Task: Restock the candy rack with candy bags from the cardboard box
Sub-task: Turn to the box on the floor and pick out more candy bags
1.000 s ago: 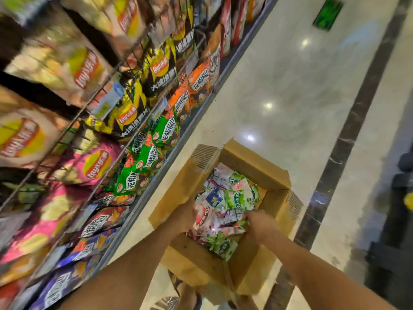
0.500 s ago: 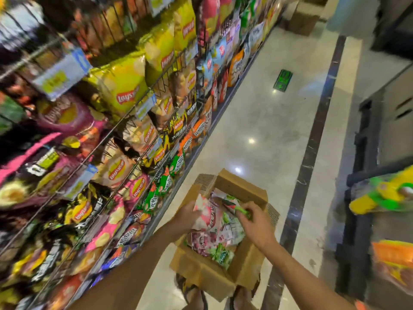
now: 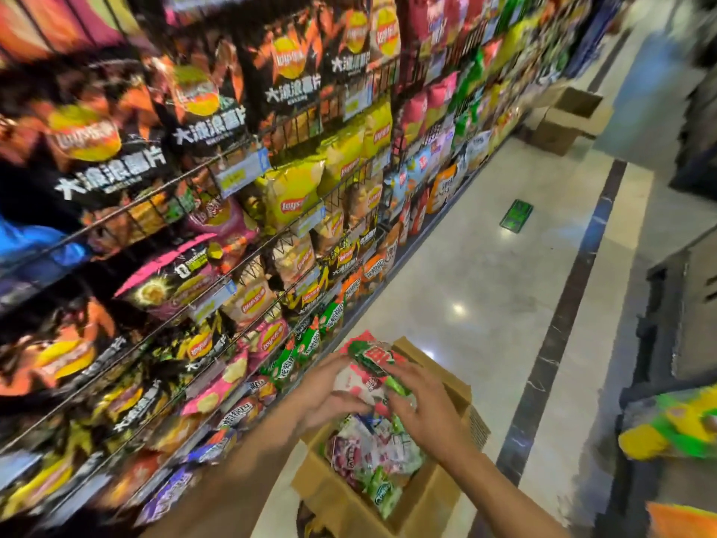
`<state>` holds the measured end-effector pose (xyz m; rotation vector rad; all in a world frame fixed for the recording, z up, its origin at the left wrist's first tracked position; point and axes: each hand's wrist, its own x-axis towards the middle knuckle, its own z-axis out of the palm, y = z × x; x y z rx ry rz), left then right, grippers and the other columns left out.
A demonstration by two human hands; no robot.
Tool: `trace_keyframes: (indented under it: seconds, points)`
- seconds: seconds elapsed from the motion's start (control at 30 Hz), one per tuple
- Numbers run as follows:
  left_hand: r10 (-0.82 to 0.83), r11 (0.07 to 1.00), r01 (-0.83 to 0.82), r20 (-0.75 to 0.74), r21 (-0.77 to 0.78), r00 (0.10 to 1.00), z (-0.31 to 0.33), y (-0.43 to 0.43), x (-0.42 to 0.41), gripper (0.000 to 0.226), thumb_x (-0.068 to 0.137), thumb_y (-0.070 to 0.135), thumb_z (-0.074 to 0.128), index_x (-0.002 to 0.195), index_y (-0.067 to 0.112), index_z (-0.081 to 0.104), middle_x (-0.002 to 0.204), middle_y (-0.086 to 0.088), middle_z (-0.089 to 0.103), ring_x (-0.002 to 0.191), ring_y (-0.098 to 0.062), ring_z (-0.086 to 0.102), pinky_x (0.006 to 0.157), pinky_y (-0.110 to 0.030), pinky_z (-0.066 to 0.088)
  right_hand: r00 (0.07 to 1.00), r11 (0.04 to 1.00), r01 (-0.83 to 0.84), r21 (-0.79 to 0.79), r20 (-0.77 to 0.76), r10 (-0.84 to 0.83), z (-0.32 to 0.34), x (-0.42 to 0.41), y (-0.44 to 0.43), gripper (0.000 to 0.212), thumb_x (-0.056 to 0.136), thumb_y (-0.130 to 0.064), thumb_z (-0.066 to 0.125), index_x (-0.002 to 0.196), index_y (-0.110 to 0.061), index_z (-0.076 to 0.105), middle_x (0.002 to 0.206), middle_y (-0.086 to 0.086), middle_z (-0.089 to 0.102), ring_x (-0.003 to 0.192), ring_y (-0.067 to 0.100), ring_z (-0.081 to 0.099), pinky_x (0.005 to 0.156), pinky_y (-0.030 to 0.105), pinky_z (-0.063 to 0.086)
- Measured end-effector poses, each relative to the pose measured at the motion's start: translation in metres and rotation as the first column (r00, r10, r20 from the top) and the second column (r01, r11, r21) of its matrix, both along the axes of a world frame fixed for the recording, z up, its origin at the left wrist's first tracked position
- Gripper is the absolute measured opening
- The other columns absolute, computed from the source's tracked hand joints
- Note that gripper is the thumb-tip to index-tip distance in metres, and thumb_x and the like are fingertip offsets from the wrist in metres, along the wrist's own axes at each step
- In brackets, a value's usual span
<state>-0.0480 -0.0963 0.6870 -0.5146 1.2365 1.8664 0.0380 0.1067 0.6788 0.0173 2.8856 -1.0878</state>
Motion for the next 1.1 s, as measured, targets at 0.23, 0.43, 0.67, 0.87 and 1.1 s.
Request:
trace_keyframes:
  seconds: [0.23, 0.43, 0.67, 0.87, 1.1]
  points:
    - [0.098, 0.981, -0.086, -0.059, 0.173, 0.993, 0.047, 0.001, 0.053, 0.054, 0.101, 0.058, 0.051, 0.129, 0.018, 0.072, 0.137, -0.019, 0.067, 0.127, -0.041, 0.064, 0.097, -0.068, 0.053, 0.980, 0.976, -0.181, 0.121, -0.060, 0.189, 0.030, 0.025, 0.001, 0.057, 0.101, -0.069, 0.029, 0.149, -0.045, 0.047, 0.149, -0.014, 0.045, 0.139, 0.009, 0.032, 0.111, 0.030, 0.033]
    - [0.151, 0.986, -0.131, -0.209, 0.104, 0.966, 0.079, -0.005, 0.101, 0.030, 0.097, 0.021, 0.064, 0.125, 0.012, 0.063, 0.118, -0.003, 0.067, 0.082, -0.013, 0.078, 0.098, -0.067, 0.053, 0.951, 0.940, -0.278, 0.198, -0.077, 0.298, 0.051, 0.046, 0.002, 0.057, 0.104, -0.060, 0.012, 0.150, -0.048, 0.043, 0.144, -0.015, 0.046, 0.135, 0.011, 0.037, 0.110, 0.043, 0.034]
    - [0.278, 0.960, -0.263, -0.246, 0.093, 0.929, 0.063, -0.023, 0.136, 0.073, 0.071, 0.040, 0.094, 0.132, 0.008, 0.068, 0.131, -0.018, 0.060, 0.118, -0.030, 0.060, 0.095, -0.058, 0.057, 0.910, 0.885, -0.368, 0.285, -0.085, 0.406, 0.073, 0.067, -0.018, 0.052, 0.107, -0.057, 0.015, 0.155, -0.049, 0.033, 0.149, -0.011, 0.041, 0.141, 0.015, 0.029, 0.114, 0.043, 0.025]
    - [0.422, 0.880, -0.465, -0.293, -0.094, 0.858, 0.066, -0.046, 0.167, 0.080, 0.080, 0.040, 0.089, 0.143, 0.011, 0.049, 0.125, -0.015, 0.074, 0.106, -0.037, 0.075, 0.084, -0.052, 0.062, 0.844, 0.820, -0.481, 0.310, -0.088, 0.528, 0.085, 0.080, -0.047, 0.051, 0.107, -0.059, 0.016, 0.155, -0.051, 0.032, 0.148, -0.015, 0.041, 0.141, 0.011, 0.029, 0.115, 0.043, 0.027]
    - [0.523, 0.786, -0.604, -0.378, -0.134, 0.764, 0.087, -0.104, 0.217, 0.022, 0.103, 0.018, 0.065, 0.125, 0.014, 0.062, 0.103, -0.006, 0.081, 0.088, -0.026, 0.078, 0.072, -0.046, 0.064, 0.890, 0.895, -0.442, -0.049, -0.145, 0.432, 0.094, 0.082, -0.113, 0.041, 0.100, -0.050, 0.052, 0.139, -0.038, 0.053, 0.130, -0.022, 0.045, 0.125, 0.004, 0.044, 0.105, 0.040, 0.045]
